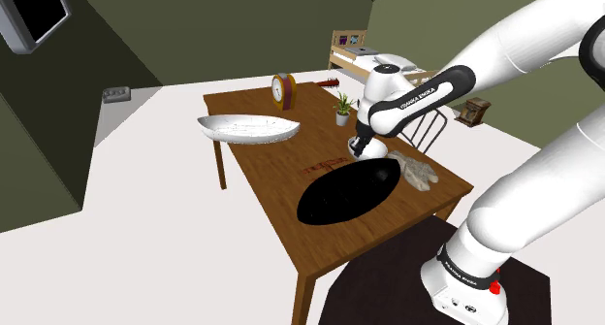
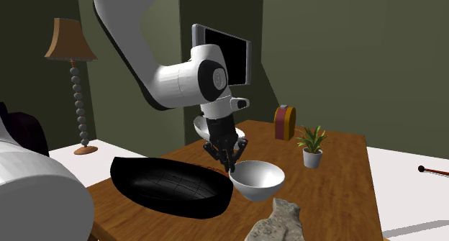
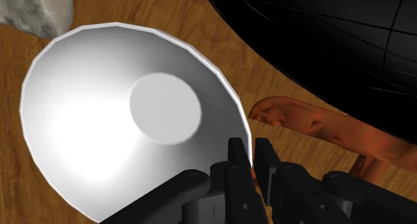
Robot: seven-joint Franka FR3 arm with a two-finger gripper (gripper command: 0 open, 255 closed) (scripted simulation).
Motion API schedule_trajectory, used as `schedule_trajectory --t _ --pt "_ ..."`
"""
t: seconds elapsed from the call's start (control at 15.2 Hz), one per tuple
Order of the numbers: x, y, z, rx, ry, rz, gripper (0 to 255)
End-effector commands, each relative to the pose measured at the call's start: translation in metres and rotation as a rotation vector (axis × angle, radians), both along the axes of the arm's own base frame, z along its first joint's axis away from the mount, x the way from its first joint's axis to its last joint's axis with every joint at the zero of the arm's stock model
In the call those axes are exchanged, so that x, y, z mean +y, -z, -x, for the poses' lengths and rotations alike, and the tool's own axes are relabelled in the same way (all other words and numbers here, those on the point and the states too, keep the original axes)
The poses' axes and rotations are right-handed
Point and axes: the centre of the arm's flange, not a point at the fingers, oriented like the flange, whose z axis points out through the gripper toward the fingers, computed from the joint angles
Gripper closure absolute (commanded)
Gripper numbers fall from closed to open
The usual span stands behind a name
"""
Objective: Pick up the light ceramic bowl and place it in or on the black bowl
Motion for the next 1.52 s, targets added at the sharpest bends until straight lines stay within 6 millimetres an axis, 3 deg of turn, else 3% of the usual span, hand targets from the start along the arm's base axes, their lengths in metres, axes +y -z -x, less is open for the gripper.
schedule_trajectory --t 0.0,0.2,1.45 --pt "0.0 0.0 0.0 0.0 0.0 0.0 255" --pt "0.0 0.0 0.0 0.0 0.0 0.0 255" --pt "0.0 -0.1 0.0 0.0 0.0 0.0 255"
